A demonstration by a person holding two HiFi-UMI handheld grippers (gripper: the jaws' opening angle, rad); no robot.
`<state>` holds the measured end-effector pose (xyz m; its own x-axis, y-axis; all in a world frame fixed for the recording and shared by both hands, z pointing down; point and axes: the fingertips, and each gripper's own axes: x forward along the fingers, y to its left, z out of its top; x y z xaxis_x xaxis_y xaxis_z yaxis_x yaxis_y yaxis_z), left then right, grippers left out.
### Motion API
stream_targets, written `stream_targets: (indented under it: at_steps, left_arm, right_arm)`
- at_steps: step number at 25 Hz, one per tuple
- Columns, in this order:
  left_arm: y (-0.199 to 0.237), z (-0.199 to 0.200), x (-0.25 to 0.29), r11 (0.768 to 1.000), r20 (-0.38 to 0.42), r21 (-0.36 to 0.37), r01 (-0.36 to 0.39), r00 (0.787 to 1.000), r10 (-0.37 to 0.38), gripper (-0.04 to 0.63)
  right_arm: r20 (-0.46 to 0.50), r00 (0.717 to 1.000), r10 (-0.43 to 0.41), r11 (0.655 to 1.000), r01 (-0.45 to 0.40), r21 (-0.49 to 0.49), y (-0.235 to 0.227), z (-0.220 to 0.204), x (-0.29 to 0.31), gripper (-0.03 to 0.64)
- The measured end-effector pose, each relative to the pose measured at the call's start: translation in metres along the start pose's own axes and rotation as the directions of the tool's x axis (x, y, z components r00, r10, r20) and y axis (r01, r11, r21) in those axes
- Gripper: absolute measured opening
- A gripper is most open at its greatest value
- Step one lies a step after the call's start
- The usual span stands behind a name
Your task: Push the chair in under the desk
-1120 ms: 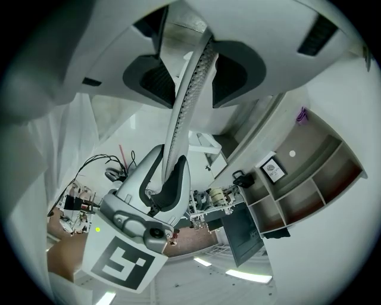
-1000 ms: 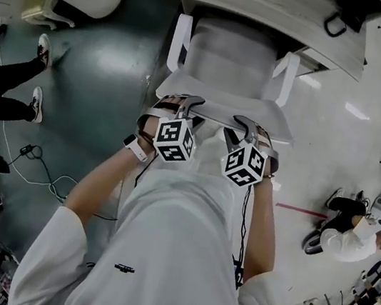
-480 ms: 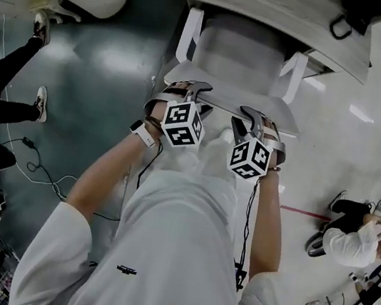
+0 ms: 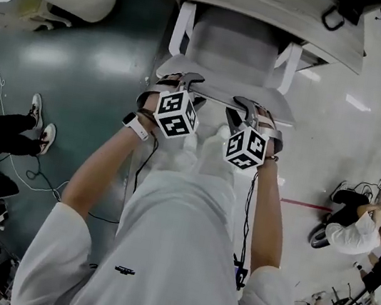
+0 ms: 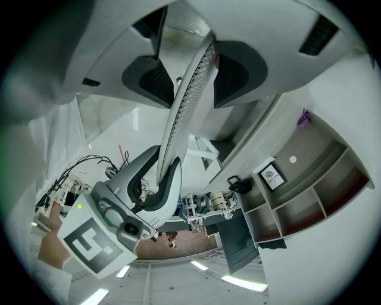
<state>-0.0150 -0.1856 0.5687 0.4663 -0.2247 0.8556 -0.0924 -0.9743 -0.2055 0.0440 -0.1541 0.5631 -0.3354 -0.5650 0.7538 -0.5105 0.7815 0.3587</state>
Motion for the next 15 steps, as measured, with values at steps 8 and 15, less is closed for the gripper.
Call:
stream_targets:
  at_steps: [8, 15]
  left_arm:
    - [-0.011, -0.007, -0.003, 0.999, -0.019, -0.009, 0.038, 0.999, -0.038, 0.196]
    - [-0.012, -0.008, -0.002, 0.998, -0.041, -0.017, 0.058, 0.997, -0.059, 0.193]
  right_arm:
    - [0.000, 1.000, 0.013, 1.000, -0.013, -0.022, 0.010, -0.001, 0.000, 0.129]
    - [0.006, 1.000, 0.007, 0.999, -0.007, -0.035, 0.010, -0.002, 0.000, 0.129]
